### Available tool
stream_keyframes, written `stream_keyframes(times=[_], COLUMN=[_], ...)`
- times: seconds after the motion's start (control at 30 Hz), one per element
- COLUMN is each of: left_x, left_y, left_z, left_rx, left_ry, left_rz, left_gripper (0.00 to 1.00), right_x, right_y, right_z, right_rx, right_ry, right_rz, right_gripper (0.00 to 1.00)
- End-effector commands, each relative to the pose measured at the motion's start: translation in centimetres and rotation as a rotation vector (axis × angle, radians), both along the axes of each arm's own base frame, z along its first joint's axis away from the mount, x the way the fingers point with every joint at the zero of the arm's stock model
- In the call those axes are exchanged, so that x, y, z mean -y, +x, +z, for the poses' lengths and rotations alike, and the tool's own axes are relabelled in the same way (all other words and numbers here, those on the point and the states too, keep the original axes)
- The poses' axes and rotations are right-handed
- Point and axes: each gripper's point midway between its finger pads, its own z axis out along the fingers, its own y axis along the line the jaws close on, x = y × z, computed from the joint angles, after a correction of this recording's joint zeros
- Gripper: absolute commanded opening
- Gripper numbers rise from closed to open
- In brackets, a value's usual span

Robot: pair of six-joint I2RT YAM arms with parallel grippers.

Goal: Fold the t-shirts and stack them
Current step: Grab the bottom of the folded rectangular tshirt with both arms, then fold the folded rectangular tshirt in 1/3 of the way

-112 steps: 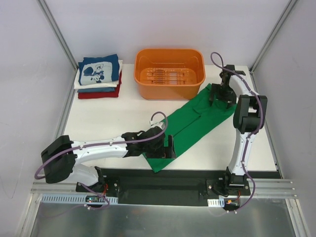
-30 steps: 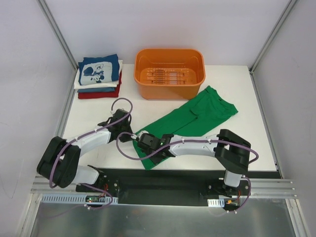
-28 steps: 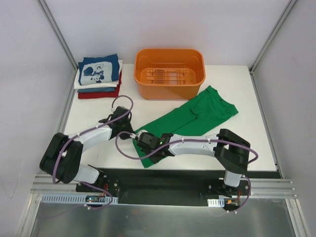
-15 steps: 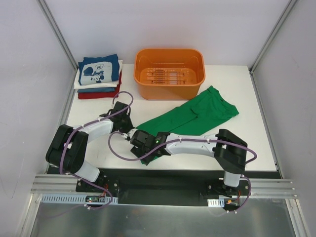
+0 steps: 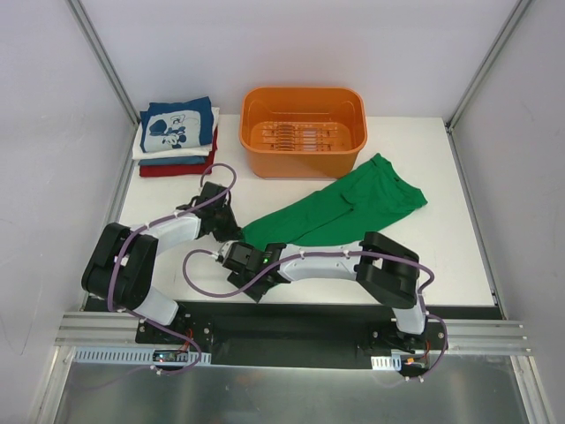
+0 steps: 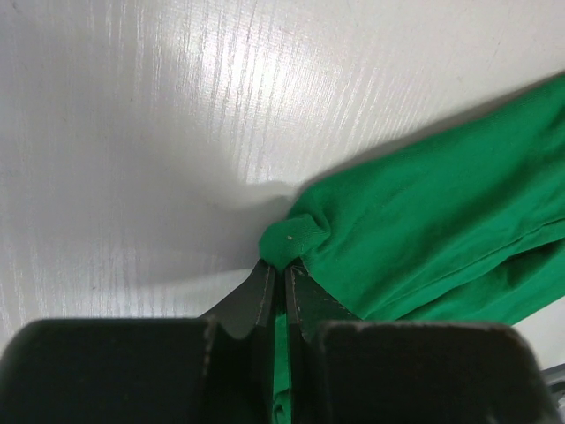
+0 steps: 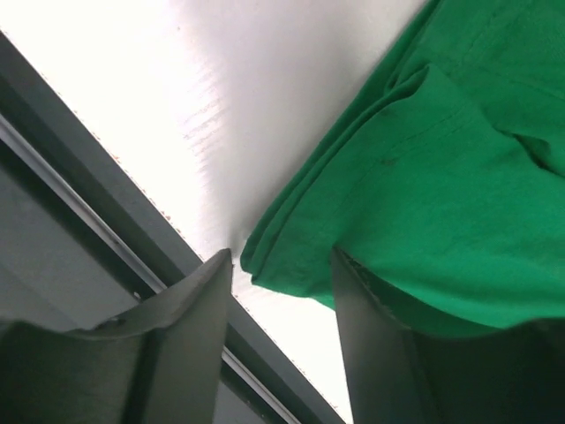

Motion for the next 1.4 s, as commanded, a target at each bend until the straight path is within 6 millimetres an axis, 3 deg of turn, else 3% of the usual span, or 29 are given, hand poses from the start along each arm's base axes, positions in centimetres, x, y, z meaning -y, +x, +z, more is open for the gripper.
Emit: stream_keyframes(times=[0.0, 0.17, 0.33, 0.43, 0.63, 0.83, 1.07, 1.23, 1.27, 1.33, 1.37], left_x=[-1.0, -1.9, -3.7, -5.0, -6.0, -3.2, 1.5, 4.9, 5.5, 7.2, 7.7], left_y=[-1.1, -2.4, -3.5, -4.4, -4.9, -4.6, -1.9, 0.1, 0.4, 1.2, 1.6], left_z=[-0.6, -0.5, 0.9, 2.4, 6.9, 9.6, 12.7, 13.5, 12.6, 13.4, 12.6], left_rx=[-0.01, 0.008, 0.071, 0.12, 0.272, 0.288, 0.36, 0.354, 0.331, 0.343, 0.32], left_ry=[0.015, 0.027, 0.061, 0.082, 0.036, -0.058, 0.026, 0.01, 0.022, 0.011, 0.021], left_rz=[0.003, 0.034, 0.101, 0.14, 0.206, 0.107, 0.009, -0.04, -0.055, -0.08, -0.09], left_gripper=[0.0, 0.0, 0.0, 0.0, 0.0, 0.0, 0.0, 0.0, 0.0, 0.0, 0.0], right_x=[0.9, 0.6, -2.7, -4.3, -4.5, -2.3, 2.2, 6.8, 7.5, 9.4, 10.0], right_y=[0.3, -0.9, -5.6, -7.7, -8.3, -6.7, -3.3, -0.7, -0.4, 0.6, 0.9], right_z=[-0.6, -0.2, 2.9, 5.8, 9.8, 11.0, 10.4, 8.9, 8.8, 8.4, 8.2], right_rx=[0.037, 0.005, -0.141, -0.212, -0.218, -0.186, -0.153, -0.123, -0.116, -0.102, -0.099], right_ry=[-0.052, -0.016, 0.168, 0.283, 0.391, 0.416, 0.39, 0.338, 0.332, 0.318, 0.314], right_rz=[-0.021, -0.009, 0.126, 0.193, 0.235, 0.175, 0.006, -0.115, -0.129, -0.177, -0.193], right_gripper=[0.48, 0.23, 0.01, 0.01, 0.01, 0.01, 0.01, 0.01, 0.01, 0.01, 0.01])
